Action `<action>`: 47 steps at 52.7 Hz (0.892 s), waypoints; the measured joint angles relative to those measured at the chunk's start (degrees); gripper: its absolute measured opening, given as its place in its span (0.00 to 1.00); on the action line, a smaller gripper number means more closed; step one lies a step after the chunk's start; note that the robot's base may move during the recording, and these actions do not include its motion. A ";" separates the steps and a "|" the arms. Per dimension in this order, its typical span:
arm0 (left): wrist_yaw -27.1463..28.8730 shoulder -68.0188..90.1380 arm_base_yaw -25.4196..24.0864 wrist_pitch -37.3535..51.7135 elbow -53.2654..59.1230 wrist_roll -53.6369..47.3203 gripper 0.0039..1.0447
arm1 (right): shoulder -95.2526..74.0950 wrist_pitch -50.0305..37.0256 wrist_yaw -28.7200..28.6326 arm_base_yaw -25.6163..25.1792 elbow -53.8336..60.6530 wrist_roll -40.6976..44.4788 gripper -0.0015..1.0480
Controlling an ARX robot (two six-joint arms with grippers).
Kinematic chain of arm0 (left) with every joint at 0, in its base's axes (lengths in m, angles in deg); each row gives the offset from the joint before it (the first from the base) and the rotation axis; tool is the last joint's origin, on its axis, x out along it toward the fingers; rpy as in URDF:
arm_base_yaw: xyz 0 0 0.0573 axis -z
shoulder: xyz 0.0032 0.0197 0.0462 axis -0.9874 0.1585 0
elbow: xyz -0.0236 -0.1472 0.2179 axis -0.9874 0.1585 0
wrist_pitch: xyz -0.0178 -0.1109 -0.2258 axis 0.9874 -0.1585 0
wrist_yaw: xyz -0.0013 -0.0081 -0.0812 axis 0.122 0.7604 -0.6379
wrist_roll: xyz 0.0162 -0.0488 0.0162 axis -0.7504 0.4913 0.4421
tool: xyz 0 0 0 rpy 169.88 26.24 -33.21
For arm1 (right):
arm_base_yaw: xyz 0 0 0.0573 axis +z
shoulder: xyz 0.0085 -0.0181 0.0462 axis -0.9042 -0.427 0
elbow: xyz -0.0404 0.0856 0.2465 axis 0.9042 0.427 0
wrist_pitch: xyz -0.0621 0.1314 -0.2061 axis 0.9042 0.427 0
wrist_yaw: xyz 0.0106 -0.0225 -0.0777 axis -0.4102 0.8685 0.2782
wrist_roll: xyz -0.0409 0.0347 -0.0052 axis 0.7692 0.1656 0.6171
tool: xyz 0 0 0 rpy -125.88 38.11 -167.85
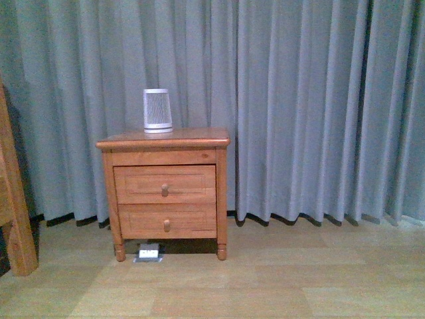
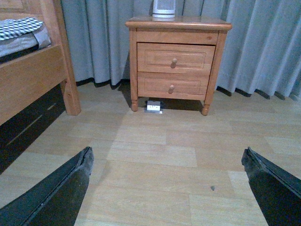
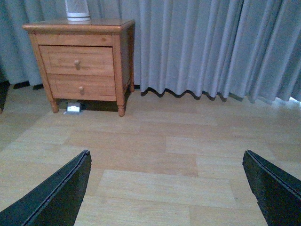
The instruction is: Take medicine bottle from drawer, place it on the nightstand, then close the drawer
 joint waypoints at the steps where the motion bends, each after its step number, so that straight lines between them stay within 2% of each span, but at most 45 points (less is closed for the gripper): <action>1: 0.00 0.00 0.00 0.00 0.00 0.00 0.94 | 0.00 0.00 0.00 0.00 0.00 0.00 0.93; 47: -0.02 0.00 0.00 0.00 0.00 0.00 0.94 | 0.00 0.00 0.00 0.00 0.00 0.00 0.93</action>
